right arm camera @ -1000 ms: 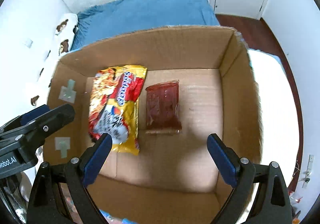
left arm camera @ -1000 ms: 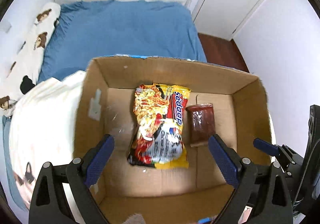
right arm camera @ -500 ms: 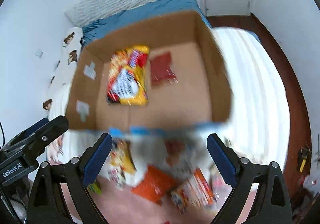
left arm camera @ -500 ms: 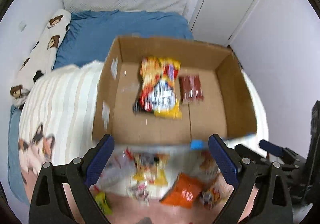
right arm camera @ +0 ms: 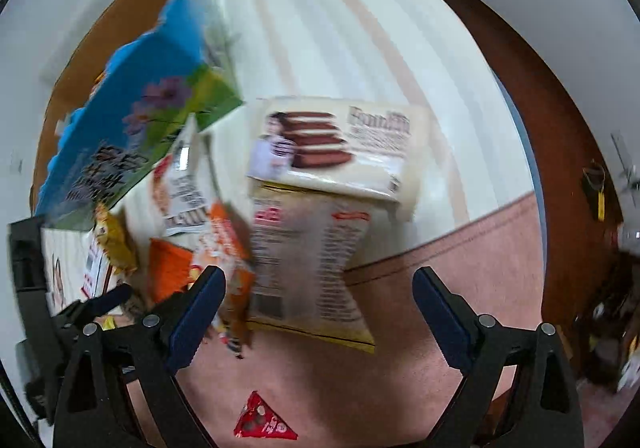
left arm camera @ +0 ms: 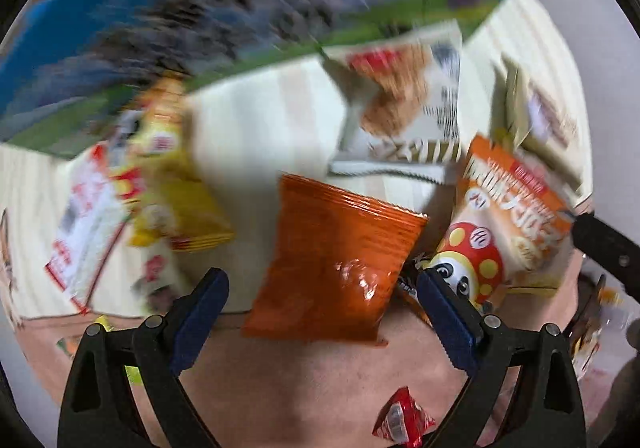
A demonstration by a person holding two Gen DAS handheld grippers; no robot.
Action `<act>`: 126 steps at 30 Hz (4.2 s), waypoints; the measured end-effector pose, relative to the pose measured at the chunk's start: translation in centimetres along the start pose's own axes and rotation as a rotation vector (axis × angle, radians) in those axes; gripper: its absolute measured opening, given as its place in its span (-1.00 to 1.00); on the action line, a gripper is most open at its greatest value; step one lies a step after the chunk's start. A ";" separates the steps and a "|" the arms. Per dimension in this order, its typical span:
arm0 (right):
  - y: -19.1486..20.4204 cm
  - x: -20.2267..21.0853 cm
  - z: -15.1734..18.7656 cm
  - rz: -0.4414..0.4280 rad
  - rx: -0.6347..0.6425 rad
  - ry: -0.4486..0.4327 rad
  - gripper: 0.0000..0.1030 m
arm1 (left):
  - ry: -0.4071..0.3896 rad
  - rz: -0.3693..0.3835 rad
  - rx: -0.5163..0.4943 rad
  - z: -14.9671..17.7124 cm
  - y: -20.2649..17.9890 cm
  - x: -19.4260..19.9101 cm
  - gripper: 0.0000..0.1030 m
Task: Organize snacks
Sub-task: 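Grasp the orange chip bag with the left tool while the right grasps the yellow bread packet, then carry both bags into the cardboard box and release them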
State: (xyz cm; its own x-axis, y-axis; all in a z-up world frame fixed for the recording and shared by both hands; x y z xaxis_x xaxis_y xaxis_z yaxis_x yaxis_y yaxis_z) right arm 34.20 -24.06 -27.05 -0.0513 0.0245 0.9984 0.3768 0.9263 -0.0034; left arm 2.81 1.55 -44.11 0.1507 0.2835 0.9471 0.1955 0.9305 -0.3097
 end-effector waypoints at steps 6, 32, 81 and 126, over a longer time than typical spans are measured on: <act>-0.6 -2.6 0.3 -0.045 -0.057 0.041 0.78 | 0.019 0.042 0.099 -0.9 1.8 -1.7 0.21; -2.2 -5.3 3.7 -0.083 0.166 0.158 0.20 | 0.024 0.014 0.313 2.8 4.9 -4.9 0.19; 14.5 13.0 -7.3 -0.240 0.388 -0.182 -0.11 | -0.395 0.111 0.253 -4.3 6.9 21.9 0.00; 20.9 7.5 -18.4 -0.099 0.379 -0.172 0.91 | -0.372 0.045 0.234 -14.0 12.1 19.8 0.68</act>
State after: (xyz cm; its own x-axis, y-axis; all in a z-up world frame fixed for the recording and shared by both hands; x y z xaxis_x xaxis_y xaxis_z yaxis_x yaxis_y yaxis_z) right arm 58.74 -11.44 -18.60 -0.2362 -0.0383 0.9710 -0.0021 0.9992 0.0389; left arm 21.77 15.16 -30.32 -0.2131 0.3491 0.9125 -0.0349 0.9307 -0.3642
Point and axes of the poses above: each gripper's, at about its wrist camera, not at the fingertips, and x roughly against the way its jaws point, y to its left, z to its underside, the point moved 3 cm from there along -x, roughly the way its jaws point, and after that the axes turned 11 degrees about z, right-handed, at the moved point
